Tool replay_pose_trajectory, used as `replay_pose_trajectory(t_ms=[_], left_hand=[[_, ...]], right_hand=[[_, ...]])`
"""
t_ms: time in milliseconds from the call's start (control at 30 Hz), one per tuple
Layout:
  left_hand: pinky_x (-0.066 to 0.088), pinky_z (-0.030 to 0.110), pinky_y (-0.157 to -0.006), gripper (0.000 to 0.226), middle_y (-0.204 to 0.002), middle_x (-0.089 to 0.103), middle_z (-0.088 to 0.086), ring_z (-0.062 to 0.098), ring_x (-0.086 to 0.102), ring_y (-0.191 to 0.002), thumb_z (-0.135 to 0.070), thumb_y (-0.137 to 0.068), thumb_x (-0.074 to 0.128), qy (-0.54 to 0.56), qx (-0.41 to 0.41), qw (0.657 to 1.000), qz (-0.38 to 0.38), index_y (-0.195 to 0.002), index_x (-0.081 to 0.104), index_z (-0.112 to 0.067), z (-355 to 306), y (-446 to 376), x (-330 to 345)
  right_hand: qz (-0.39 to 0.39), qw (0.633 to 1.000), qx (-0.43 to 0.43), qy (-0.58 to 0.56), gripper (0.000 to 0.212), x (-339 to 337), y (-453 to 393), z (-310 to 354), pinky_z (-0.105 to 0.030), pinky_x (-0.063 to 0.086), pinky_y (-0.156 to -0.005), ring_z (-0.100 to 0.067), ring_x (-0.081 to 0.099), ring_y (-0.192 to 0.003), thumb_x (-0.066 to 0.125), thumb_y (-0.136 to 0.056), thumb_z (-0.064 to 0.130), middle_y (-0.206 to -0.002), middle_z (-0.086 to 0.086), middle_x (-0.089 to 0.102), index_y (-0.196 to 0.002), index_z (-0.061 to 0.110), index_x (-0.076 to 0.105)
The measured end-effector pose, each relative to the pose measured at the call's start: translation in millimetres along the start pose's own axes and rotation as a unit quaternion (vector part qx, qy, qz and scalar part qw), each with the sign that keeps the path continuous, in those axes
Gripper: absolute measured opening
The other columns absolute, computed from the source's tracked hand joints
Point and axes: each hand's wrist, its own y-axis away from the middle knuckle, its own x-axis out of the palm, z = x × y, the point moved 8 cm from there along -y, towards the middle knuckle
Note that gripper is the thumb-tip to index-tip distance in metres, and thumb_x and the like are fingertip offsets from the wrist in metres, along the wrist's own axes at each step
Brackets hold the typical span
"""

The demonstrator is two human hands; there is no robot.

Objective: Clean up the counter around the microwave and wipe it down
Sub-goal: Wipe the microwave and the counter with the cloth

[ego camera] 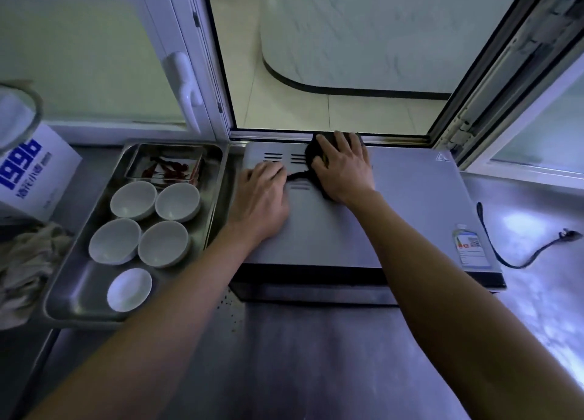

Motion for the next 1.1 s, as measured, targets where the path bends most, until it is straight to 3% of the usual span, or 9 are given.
replay_pose_trajectory(t_ms=[100,300,533,867,1000,1100], left_hand=[[0.043,0.043,-0.092,0.041,-0.120,0.063,0.004,0.028,0.057,-0.112,-0.018,-0.082,0.037,0.000,0.013,1.000,-0.008,-0.112,0.064,-0.011,-5,1,-3],[0.039,0.048,-0.100,0.046,-0.134,0.059,0.003,0.025,0.051,-0.124,-0.001,-0.083,0.053,-0.034,0.026,0.998,0.037,-0.127,0.061,-0.013,-24,-2,1],[0.035,0.047,-0.106,0.042,-0.139,0.056,0.003,0.025,0.046,-0.130,-0.006,-0.090,0.049,0.045,0.005,0.998,0.054,-0.130,0.059,-0.012,-59,-19,15],[0.039,0.046,-0.100,0.036,-0.130,0.057,0.000,0.024,0.049,-0.124,-0.012,-0.087,0.048,0.018,0.024,0.999,0.012,-0.120,0.063,-0.014,-56,-17,27],[0.040,0.047,-0.098,0.045,-0.127,0.060,0.002,0.026,0.052,-0.121,-0.020,-0.083,0.037,0.020,0.020,1.000,0.001,-0.118,0.065,-0.013,-57,-19,25],[0.039,0.047,-0.097,0.040,-0.125,0.061,0.001,0.026,0.053,-0.119,-0.019,-0.082,0.043,0.023,0.017,1.000,-0.009,-0.115,0.066,-0.015,-58,-20,24]], right_hand=[[0.004,1.000,0.005,-0.001,0.055,-5,31,-5,-0.047,0.013,-0.121,-0.030,0.012,-0.150,0.034,-0.096,0.047,-0.162,-0.003,0.025,-0.149,0.038,0.033],[0.031,0.999,-0.006,-0.009,0.058,-13,119,1,-0.048,0.008,-0.124,-0.027,0.003,-0.154,0.032,-0.098,0.050,-0.167,-0.002,0.014,-0.155,0.038,0.025],[-0.013,1.000,0.004,-0.001,0.058,-21,192,-10,-0.049,0.021,-0.121,-0.030,0.016,-0.152,0.043,-0.094,0.047,-0.163,-0.003,0.029,-0.150,0.035,0.038],[0.016,1.000,0.020,-0.005,0.058,-21,101,-38,-0.047,0.010,-0.123,-0.027,0.006,-0.153,0.039,-0.096,0.047,-0.165,-0.002,0.019,-0.153,0.036,0.029],[0.010,0.999,0.026,-0.015,0.057,-20,50,-44,-0.046,0.012,-0.122,-0.027,0.011,-0.151,0.040,-0.095,0.048,-0.163,-0.001,0.024,-0.150,0.037,0.034],[-0.009,1.000,0.009,-0.013,0.054,-21,22,-45,-0.044,0.021,-0.118,-0.027,0.023,-0.144,0.040,-0.091,0.048,-0.153,0.000,0.037,-0.144,0.035,0.041]])
